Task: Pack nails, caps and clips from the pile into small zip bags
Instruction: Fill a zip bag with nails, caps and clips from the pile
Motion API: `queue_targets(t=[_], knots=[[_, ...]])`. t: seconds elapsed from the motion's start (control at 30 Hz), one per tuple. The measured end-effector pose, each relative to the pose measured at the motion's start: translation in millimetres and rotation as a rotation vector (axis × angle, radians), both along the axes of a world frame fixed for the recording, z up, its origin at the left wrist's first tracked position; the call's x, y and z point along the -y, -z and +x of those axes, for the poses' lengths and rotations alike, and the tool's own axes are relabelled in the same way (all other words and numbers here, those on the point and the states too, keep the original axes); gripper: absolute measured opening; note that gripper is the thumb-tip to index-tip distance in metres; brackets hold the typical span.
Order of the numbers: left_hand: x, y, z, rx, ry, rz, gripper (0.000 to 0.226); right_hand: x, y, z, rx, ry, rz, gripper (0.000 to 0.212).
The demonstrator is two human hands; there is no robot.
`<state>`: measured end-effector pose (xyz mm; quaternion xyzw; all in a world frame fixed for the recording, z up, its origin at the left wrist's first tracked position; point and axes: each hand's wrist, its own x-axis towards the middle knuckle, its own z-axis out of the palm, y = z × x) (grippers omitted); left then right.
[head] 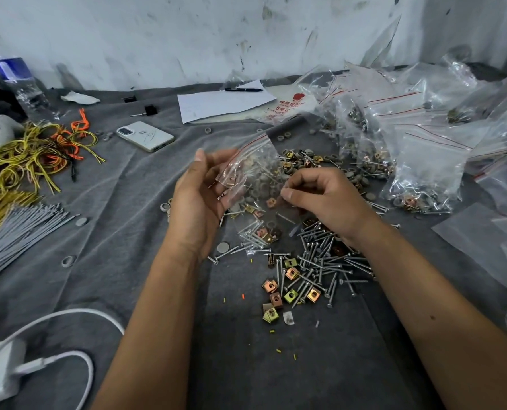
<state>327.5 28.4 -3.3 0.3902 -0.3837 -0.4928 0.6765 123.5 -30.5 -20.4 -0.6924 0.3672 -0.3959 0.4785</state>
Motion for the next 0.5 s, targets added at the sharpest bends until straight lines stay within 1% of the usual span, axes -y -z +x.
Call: queue_targets(t=[0.03,0.13,0.2,0.27,0.33,0.4,0.47,0.5], knots=[[0,0,0,0.003,-0.002,0.002,0.039,1,0,-1,-0.027,0.023,-0.018,0.021],[-1,1,0,0.069,-0.020,0.006,0.015,2,-5,-7,-0.137,0.110,-0.127,0.010],[1,5,1,0.153,-0.102,0.026,0.018,2,-11,-14,-0.226,0.116,-0.221,0.013],[3,9,2,0.268,-0.233,0.011,0.016,0,-19,-20,-0.338,-0.037,-0.244,0.012],[6,10,2,0.326,-0.333,-0.066,0.015,-4,-23,-21,-0.460,-0.249,-0.180,0.009],[7,7,4,0.269,-0.390,-0.198,0.019,-6,-24,-20,-0.556,-0.382,-0.140,0.012],[7,6,8,0.211,-0.407,-0.309,0.018,-7,-24,-18,-0.632,-0.449,-0.110,0.016],[7,7,10,0.242,-0.413,-0.337,0.015,-7,-24,-17,-0.652,-0.479,-0.088,0.018]])
